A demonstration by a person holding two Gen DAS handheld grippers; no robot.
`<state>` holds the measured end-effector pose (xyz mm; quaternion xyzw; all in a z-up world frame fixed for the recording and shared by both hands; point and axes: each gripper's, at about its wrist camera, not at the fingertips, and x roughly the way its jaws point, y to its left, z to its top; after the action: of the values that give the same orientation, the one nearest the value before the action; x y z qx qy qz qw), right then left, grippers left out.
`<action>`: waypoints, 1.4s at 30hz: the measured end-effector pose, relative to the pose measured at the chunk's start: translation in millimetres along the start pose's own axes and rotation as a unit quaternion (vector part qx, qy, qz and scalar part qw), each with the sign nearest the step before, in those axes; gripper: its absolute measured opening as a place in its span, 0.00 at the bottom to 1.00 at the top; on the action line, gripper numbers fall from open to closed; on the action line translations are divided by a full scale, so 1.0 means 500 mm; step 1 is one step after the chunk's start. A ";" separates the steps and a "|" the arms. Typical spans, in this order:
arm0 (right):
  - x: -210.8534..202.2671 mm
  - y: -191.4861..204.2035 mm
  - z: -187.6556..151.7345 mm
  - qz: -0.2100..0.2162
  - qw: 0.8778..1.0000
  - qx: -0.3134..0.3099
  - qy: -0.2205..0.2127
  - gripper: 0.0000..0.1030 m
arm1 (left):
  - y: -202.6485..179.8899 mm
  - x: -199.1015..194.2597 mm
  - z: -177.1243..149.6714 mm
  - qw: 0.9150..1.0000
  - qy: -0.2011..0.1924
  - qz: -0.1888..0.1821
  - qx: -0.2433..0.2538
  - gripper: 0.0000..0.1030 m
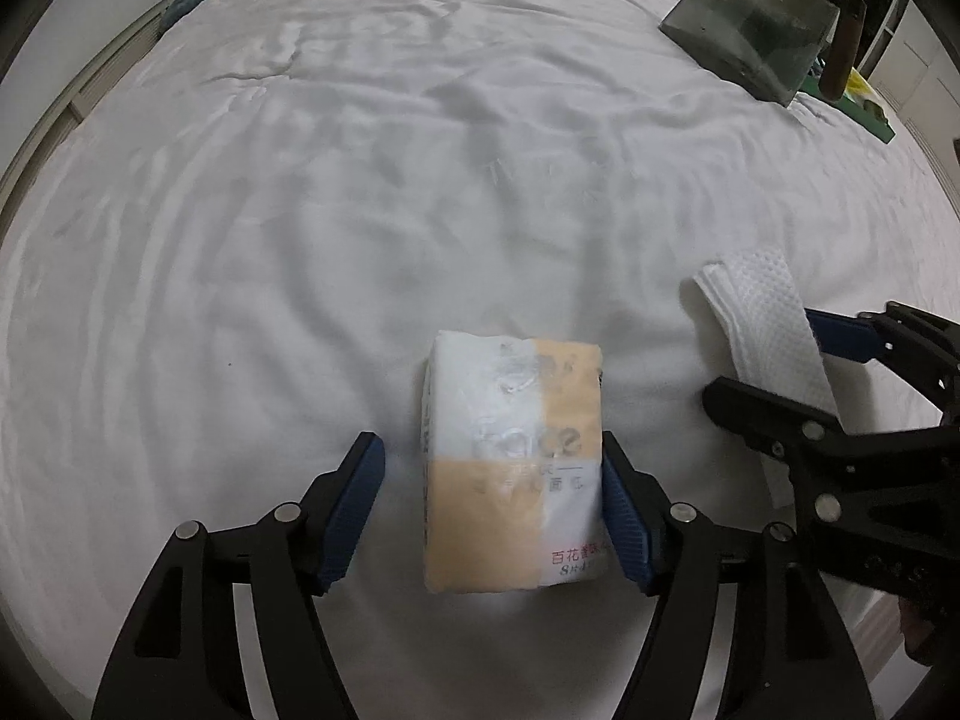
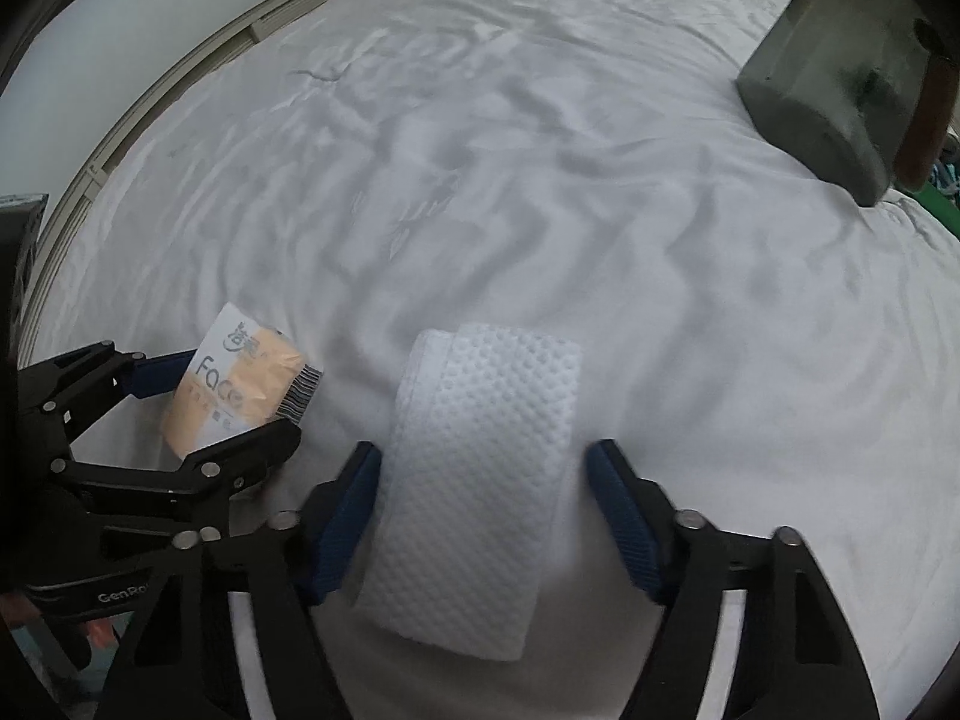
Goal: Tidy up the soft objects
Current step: 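Grasp the 'Face' tissue pack with the left tool while the right tool grasps the white cloth, then carry the tissue pack with the left tool while the right tool carries the cloth to the tray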
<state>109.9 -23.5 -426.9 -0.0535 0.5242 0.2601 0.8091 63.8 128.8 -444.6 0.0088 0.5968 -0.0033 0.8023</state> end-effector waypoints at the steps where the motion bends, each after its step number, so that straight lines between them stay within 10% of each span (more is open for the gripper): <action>1: 0.007 0.001 0.002 0.001 1.000 -0.003 0.001 0.49 | -0.002 0.003 -0.001 1.000 0.001 0.002 0.003 0.62; 8: 0.008 -0.014 0.007 0.008 1.000 -0.003 0.000 0.17 | -0.005 -0.001 -0.001 1.000 -0.006 0.007 0.005 0.45; 24: -0.141 -0.095 -0.021 0.043 0.998 0.008 -0.047 0.15 | -0.079 -0.093 0.061 0.999 -0.036 0.026 -0.004 0.44; 42: -0.369 -0.462 -0.083 -0.065 0.987 0.104 -0.106 0.15 | -0.469 -0.167 0.222 0.992 -0.074 -0.080 0.070 0.44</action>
<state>127.8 -304.0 -326.9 0.0248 0.4548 0.1548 0.8767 142.5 -108.2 -335.0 0.0166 0.5327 -0.1095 0.8390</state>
